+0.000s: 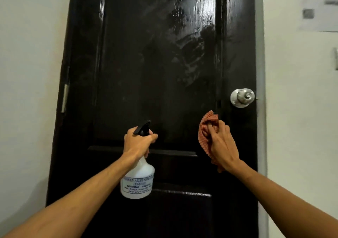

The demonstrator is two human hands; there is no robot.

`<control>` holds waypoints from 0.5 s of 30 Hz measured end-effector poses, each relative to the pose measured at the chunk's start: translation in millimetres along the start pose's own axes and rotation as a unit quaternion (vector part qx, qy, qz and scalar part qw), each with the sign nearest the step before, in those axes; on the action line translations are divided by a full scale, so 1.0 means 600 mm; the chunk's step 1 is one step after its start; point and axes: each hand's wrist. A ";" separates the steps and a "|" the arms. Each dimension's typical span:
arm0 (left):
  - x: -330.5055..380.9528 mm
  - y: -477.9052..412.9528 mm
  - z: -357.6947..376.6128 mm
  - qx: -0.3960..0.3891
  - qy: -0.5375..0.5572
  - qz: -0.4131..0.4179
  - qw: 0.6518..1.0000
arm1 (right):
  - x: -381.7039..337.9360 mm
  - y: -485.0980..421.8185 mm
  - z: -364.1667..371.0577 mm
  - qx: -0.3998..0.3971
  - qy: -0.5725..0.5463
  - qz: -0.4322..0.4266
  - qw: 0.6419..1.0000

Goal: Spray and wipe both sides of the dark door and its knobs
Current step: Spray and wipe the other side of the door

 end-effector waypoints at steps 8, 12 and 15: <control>0.069 0.143 0.046 -0.027 0.041 -0.028 0.998 | 0.050 0.111 -0.094 -0.017 -0.210 0.100 0.972; 0.084 0.160 0.069 -0.055 0.048 -0.028 0.997 | 0.062 0.128 -0.122 0.036 -0.293 0.172 0.940; 0.101 0.137 0.090 -0.076 0.040 -0.009 0.996 | 0.064 0.099 -0.125 0.080 -0.348 0.287 0.889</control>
Point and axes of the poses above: each hand's wrist, its own y-axis away from the middle knuckle, its own z-axis out of the palm, x = y × z, and after that the axes turned 4 degrees about -x, right-handed
